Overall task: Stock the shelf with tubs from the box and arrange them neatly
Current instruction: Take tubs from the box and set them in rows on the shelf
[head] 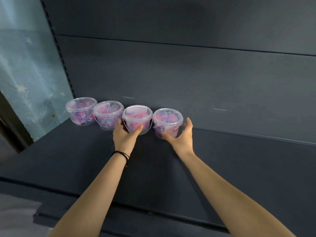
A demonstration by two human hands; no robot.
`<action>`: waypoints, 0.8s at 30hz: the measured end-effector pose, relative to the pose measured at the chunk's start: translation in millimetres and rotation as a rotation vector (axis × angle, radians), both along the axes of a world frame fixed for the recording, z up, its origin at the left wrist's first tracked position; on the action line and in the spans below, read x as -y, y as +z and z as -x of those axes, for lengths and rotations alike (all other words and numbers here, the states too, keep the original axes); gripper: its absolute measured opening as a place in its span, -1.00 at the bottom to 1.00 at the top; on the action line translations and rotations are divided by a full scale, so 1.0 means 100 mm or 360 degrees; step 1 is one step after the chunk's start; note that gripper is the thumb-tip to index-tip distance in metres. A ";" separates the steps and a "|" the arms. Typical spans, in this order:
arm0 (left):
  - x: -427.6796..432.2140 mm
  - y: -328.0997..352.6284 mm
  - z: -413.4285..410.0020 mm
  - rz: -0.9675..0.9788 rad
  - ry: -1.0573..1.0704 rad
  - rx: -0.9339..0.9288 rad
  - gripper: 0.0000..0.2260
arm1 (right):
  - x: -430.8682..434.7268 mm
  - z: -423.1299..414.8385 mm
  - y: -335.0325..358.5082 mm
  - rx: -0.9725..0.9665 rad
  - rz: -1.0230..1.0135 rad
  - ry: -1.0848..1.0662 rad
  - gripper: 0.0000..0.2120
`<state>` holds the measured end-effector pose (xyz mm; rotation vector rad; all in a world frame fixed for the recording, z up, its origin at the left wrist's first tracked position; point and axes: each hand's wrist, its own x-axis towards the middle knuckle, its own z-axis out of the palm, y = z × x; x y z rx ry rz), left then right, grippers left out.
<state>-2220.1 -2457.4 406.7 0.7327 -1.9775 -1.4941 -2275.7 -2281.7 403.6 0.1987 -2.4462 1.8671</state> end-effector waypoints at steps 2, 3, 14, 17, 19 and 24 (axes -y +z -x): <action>-0.14 0.02 -0.18 0.0037 0.0004 -0.0040 -0.43 | -0.18 -0.12 0.04 -0.0014 0.0002 -0.0004 0.03; -0.22 0.04 -0.28 0.0057 -0.0005 -0.0055 -0.47 | -0.27 -0.19 0.07 -0.0019 0.0003 -0.0007 -0.02; -2.03 0.29 -1.69 0.0147 -0.0129 -0.0276 -0.59 | -2.10 -1.59 0.44 -0.0223 0.0040 0.0090 -0.33; -2.68 0.19 -2.17 0.0135 -0.0139 -0.0329 -0.63 | -2.80 -2.07 0.37 -0.0247 0.0030 0.0083 -0.39; -3.06 0.00 -2.44 0.0123 -0.0185 -0.0315 -0.66 | -3.25 -2.35 0.25 -0.0231 0.0015 0.0083 -0.44; -3.86 -0.83 -2.88 0.0092 -0.0430 0.0080 -0.63 | -4.17 -2.84 -0.47 0.0021 -0.0057 -0.0050 -0.50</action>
